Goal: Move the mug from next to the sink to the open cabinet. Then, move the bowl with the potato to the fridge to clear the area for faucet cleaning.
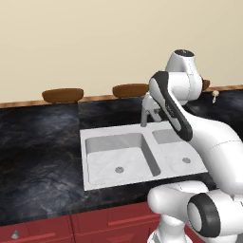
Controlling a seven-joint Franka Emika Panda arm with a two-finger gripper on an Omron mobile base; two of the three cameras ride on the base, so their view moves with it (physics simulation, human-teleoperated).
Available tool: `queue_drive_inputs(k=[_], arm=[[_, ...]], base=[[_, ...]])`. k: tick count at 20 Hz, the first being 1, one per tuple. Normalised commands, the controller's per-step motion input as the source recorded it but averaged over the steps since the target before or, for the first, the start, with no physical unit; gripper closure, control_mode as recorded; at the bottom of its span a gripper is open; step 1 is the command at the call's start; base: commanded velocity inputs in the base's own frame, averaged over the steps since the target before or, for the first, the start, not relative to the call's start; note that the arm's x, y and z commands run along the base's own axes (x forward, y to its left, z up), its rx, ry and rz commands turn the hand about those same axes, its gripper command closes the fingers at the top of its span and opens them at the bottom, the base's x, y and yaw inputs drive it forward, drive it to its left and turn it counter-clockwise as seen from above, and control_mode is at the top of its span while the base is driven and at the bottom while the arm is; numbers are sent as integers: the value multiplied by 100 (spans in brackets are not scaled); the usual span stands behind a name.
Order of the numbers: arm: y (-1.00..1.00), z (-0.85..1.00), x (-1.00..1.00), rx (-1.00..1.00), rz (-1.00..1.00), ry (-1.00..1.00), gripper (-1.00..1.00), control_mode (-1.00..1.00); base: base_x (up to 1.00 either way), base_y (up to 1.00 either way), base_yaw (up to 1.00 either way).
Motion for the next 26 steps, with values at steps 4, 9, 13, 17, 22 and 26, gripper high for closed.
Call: queue_drive_inputs(k=[4, 9, 13, 17, 22, 26], arm=[[0, 0, -36, 0, 0, -1, -100, -100], [0, 0, -5, 0, 0, 0, -100, -100], [0, 0, 0, 0, 0, 0, -100, 100], [0, 0, 0, 0, 0, 0, -100, 100], [0, 0, 0, 0, 0, 0, -100, 100], [0, 0, 0, 0, 0, 0, -100, 100]], base=[[0, 0, 0], [0, 0, 0], [-32, -29, -1], [-55, -96, -1], [-23, -100, -2], [-12, -100, -1]])
